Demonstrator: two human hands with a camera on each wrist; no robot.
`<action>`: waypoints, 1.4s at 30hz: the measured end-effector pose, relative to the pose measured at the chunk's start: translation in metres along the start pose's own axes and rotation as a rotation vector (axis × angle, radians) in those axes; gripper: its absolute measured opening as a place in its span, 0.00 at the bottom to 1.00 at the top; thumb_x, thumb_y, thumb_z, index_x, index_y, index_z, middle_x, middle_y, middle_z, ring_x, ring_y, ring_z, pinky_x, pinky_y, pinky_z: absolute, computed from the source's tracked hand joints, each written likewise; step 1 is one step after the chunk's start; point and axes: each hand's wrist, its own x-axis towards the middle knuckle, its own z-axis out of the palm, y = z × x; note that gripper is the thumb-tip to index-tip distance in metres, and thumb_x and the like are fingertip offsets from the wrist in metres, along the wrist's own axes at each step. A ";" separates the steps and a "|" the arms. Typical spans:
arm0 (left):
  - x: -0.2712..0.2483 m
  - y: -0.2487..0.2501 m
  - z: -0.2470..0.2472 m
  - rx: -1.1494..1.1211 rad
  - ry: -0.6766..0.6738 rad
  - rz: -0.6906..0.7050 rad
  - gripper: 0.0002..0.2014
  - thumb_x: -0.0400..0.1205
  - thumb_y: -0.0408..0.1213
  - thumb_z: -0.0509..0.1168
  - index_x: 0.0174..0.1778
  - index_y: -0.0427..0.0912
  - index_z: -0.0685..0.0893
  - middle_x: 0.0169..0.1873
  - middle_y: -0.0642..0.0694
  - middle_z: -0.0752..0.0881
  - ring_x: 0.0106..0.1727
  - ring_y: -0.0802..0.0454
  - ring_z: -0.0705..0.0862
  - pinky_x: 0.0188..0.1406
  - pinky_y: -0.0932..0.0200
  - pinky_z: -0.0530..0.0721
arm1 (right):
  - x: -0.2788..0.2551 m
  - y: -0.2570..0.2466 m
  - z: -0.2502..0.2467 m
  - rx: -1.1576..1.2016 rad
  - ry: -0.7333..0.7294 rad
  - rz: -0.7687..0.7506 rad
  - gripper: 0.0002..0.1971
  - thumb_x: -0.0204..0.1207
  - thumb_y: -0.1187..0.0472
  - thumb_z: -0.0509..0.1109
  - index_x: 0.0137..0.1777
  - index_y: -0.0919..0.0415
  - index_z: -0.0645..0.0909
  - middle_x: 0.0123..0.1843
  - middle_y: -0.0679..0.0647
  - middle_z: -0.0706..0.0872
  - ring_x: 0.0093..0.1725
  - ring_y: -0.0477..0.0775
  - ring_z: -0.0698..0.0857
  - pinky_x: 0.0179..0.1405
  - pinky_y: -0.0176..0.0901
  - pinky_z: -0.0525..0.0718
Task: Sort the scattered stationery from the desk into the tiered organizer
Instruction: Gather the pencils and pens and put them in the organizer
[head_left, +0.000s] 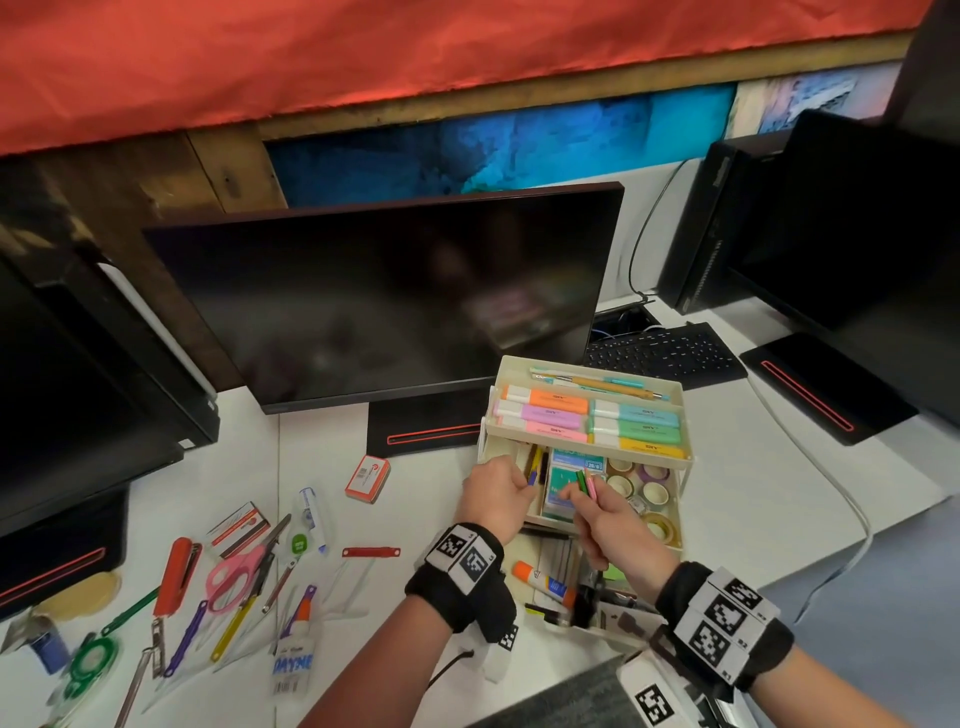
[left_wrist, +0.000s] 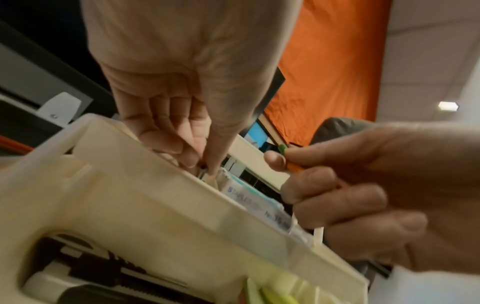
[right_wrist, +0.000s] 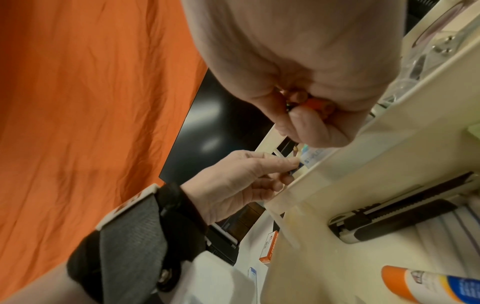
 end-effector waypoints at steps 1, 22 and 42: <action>0.000 0.003 0.000 0.039 0.002 0.030 0.05 0.80 0.44 0.68 0.42 0.47 0.82 0.44 0.49 0.87 0.46 0.52 0.84 0.45 0.58 0.82 | -0.001 0.000 -0.001 0.009 -0.001 0.004 0.08 0.86 0.57 0.55 0.56 0.58 0.73 0.24 0.50 0.67 0.21 0.48 0.63 0.19 0.39 0.60; 0.001 -0.007 0.006 0.486 0.023 0.215 0.10 0.85 0.42 0.59 0.53 0.46 0.84 0.46 0.46 0.88 0.47 0.47 0.86 0.47 0.55 0.82 | -0.007 -0.002 -0.009 -0.017 -0.033 -0.014 0.07 0.85 0.58 0.57 0.56 0.59 0.74 0.23 0.50 0.70 0.19 0.47 0.65 0.17 0.37 0.63; 0.011 0.023 0.006 0.340 -0.024 0.003 0.08 0.81 0.42 0.66 0.52 0.42 0.81 0.48 0.45 0.86 0.49 0.47 0.86 0.42 0.57 0.82 | -0.010 -0.007 -0.007 -0.022 -0.040 0.004 0.09 0.85 0.58 0.57 0.58 0.61 0.74 0.24 0.48 0.72 0.20 0.46 0.67 0.17 0.37 0.64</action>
